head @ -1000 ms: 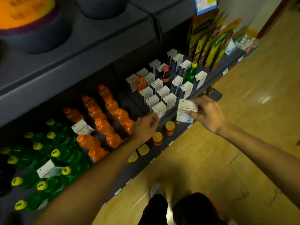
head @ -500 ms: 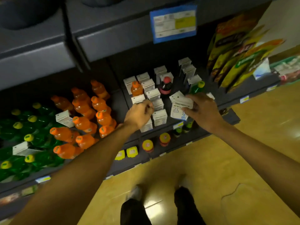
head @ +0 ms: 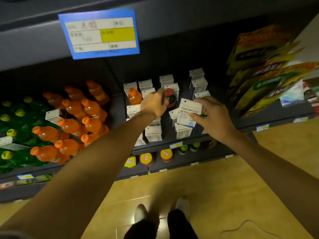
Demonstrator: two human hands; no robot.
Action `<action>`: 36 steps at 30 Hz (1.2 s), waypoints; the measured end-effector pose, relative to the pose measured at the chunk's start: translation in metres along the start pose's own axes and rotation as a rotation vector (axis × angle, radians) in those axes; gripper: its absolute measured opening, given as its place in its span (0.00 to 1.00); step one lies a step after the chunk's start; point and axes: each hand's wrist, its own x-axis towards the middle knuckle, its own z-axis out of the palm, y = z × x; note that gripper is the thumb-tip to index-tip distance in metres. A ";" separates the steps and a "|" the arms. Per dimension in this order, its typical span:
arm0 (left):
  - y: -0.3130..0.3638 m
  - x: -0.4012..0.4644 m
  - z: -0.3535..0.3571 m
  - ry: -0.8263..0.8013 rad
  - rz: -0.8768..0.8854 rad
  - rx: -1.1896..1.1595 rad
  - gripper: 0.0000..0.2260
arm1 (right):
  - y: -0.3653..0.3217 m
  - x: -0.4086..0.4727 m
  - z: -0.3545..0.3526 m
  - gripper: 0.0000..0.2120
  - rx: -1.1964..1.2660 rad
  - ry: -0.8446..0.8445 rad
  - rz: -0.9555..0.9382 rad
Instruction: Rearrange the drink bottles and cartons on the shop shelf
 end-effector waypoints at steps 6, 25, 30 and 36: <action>0.013 0.043 0.016 -0.053 -0.055 0.028 0.23 | 0.023 0.012 0.003 0.21 0.020 0.011 -0.027; 0.036 0.044 0.002 0.075 0.043 -0.055 0.15 | 0.030 0.020 -0.017 0.19 -0.005 0.084 0.018; 0.039 0.012 -0.047 0.158 0.097 -0.077 0.16 | 0.021 0.040 -0.018 0.20 -0.029 0.065 0.034; 0.023 -0.034 -0.086 0.263 0.138 -0.123 0.13 | 0.025 0.079 0.001 0.22 -0.075 -0.015 0.016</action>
